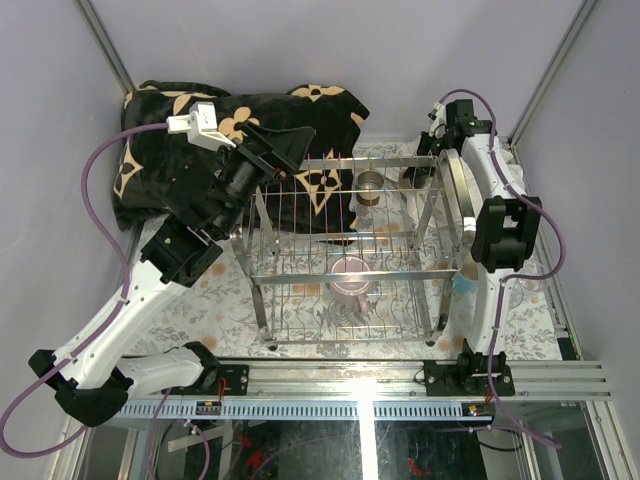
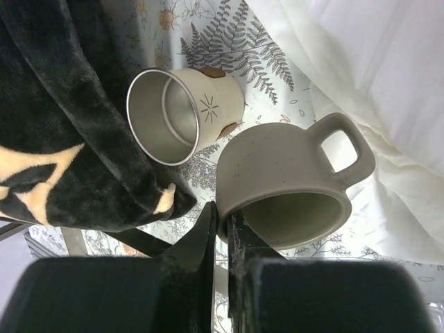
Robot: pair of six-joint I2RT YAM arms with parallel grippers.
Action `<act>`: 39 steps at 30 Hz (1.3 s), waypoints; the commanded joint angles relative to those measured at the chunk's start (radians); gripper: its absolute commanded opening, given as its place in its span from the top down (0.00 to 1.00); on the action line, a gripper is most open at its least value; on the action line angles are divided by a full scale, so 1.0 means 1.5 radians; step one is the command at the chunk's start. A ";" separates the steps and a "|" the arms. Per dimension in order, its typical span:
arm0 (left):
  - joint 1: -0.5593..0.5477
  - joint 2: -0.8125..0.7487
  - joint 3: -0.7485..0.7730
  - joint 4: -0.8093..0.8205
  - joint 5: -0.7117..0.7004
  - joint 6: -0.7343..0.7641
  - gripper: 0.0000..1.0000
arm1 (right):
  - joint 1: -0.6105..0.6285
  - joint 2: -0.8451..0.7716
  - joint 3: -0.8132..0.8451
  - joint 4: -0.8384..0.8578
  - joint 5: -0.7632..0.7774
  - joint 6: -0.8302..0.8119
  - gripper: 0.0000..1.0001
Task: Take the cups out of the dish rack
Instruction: Place the cup at the center of the board.
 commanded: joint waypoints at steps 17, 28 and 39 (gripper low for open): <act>0.015 -0.002 0.020 0.002 0.012 0.004 0.18 | 0.018 0.078 0.032 -0.029 -0.061 -0.027 1.00; 0.019 -0.011 0.010 0.007 0.007 0.000 0.18 | 0.018 0.105 0.030 -0.039 -0.055 -0.031 1.00; 0.021 -0.015 0.008 0.009 0.000 -0.004 0.18 | 0.022 0.121 0.043 -0.042 -0.053 -0.029 0.81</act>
